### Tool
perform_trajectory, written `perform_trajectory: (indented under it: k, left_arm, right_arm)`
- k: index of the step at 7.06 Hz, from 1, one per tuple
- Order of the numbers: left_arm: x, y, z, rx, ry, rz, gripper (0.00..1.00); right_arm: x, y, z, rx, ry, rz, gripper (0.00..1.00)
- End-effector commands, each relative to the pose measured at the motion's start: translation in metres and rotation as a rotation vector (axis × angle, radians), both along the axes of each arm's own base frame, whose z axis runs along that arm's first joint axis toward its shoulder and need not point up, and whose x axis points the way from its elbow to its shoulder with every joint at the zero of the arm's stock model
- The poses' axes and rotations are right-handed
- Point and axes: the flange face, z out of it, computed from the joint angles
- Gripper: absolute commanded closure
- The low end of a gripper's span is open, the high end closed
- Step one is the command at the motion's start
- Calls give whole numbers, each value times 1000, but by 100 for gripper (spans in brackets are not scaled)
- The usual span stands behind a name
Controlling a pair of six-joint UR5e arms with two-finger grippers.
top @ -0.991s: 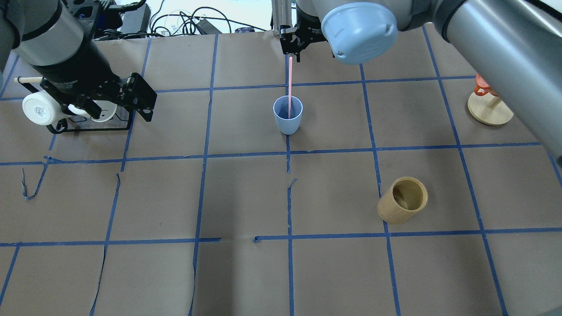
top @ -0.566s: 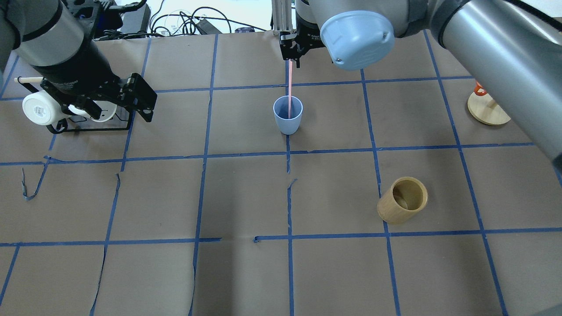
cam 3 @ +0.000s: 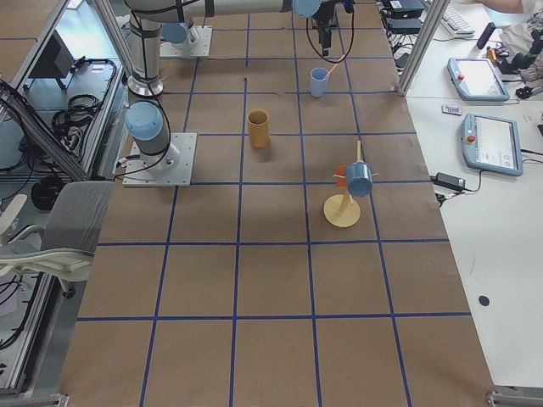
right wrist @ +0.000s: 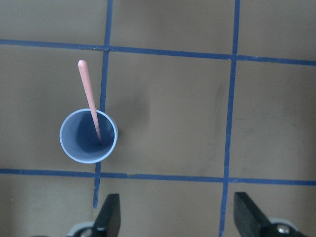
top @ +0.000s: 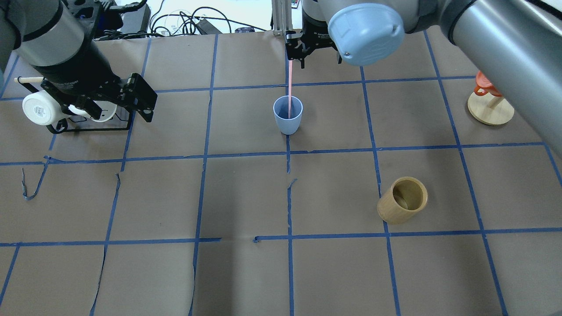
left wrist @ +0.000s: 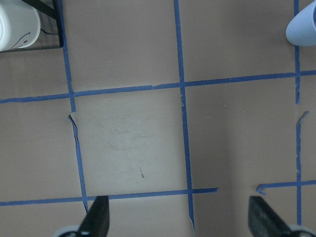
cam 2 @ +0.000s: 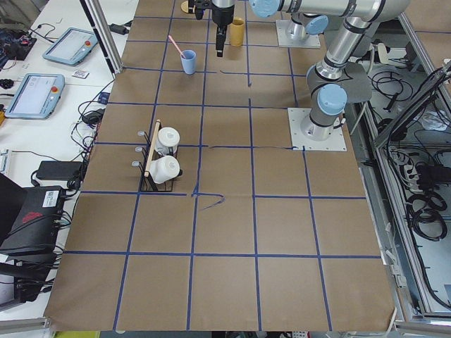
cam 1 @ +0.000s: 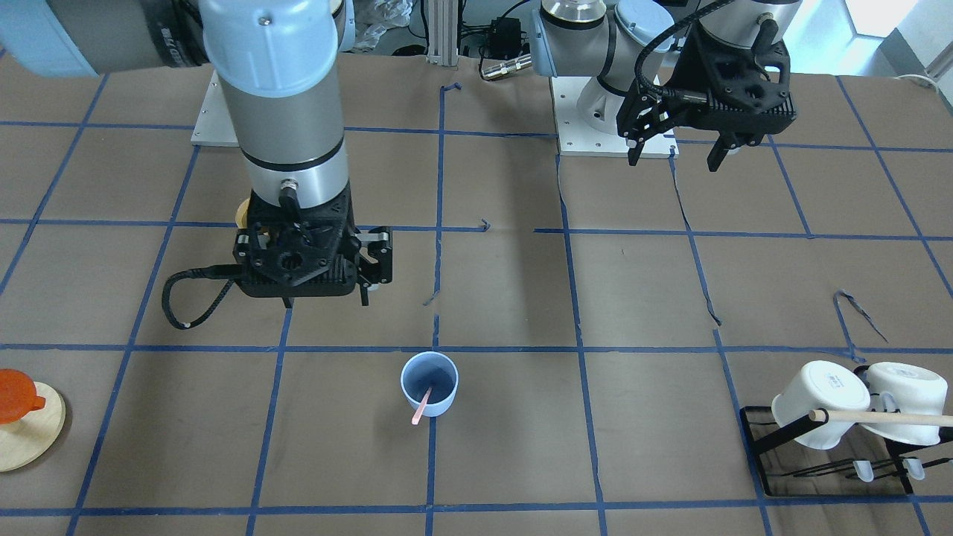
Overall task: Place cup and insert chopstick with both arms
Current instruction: 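Open the right gripper and raise it away from the cup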
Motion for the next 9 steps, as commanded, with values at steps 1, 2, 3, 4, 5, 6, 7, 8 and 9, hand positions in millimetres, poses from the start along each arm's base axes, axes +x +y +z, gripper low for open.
perform_trajectory:
  k: [1, 2, 3, 4, 5, 6, 7, 8, 9]
  left_arm:
    - [0, 0, 0, 0, 0, 0, 0]
    - [0, -1, 0, 0, 0, 0, 0]
    - [0, -1, -1, 2, 0, 0, 0]
    - [1, -1, 0, 0, 0, 2, 0]
    - [1, 1, 0, 2, -1, 2, 0]
    - [2, 1, 0, 2, -1, 2, 0]
    - [1, 1, 0, 0, -2, 0, 0]
    - [1, 1, 0, 0, -2, 0, 0]
    - [1, 0, -2, 3, 0, 0, 0]
  right_arm:
    - [-68, 23, 41, 46, -11, 30, 15]
    - [-79, 54, 61, 47, 9, 95, 15]
    - [-83, 90, 70, 28, 12, 109, 7]
    - [-99, 91, 59, -7, 10, 83, 5]
    - [-105, 88, 52, -30, -9, 71, 1]
    - [-106, 89, 52, -30, -2, 72, 0]
    - [-106, 89, 53, -31, -4, 71, 0]
    - [-106, 89, 53, -31, -6, 71, 0]
    - [-108, 89, 53, -31, -5, 66, 0]
